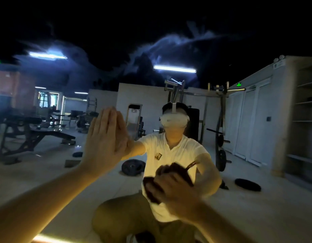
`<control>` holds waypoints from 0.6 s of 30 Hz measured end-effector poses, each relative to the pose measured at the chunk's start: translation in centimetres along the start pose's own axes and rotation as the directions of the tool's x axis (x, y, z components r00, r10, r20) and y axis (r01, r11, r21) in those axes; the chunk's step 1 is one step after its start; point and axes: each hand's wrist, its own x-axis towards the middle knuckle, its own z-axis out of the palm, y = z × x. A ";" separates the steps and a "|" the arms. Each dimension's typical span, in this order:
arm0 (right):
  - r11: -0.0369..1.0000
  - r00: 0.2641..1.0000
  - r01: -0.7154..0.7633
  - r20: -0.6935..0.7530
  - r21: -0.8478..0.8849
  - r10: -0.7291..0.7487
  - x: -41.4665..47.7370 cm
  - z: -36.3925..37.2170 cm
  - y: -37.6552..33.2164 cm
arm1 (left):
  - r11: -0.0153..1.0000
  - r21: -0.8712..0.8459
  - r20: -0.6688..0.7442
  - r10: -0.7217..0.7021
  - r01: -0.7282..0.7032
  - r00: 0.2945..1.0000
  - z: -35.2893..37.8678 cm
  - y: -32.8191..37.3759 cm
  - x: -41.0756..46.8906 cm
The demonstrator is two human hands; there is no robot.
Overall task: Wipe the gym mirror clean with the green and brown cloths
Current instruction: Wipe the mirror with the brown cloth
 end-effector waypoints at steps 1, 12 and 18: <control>0.996 0.993 -0.094 -0.073 -0.001 0.094 0.0 -1.5 2.7 | 1.000 0.003 0.021 -0.010 0.010 1.000 0.4 -0.1 -1.2; 0.705 0.604 -0.668 -0.382 0.237 0.700 4.0 -1.2 4.3 | 0.997 -0.009 0.181 -0.070 0.073 0.981 1.1 1.6 -6.2; 0.914 0.939 -0.306 -0.075 0.267 0.337 -0.1 4.6 -9.2 | 0.998 -0.033 0.258 -0.049 0.060 0.965 1.2 0.7 -9.1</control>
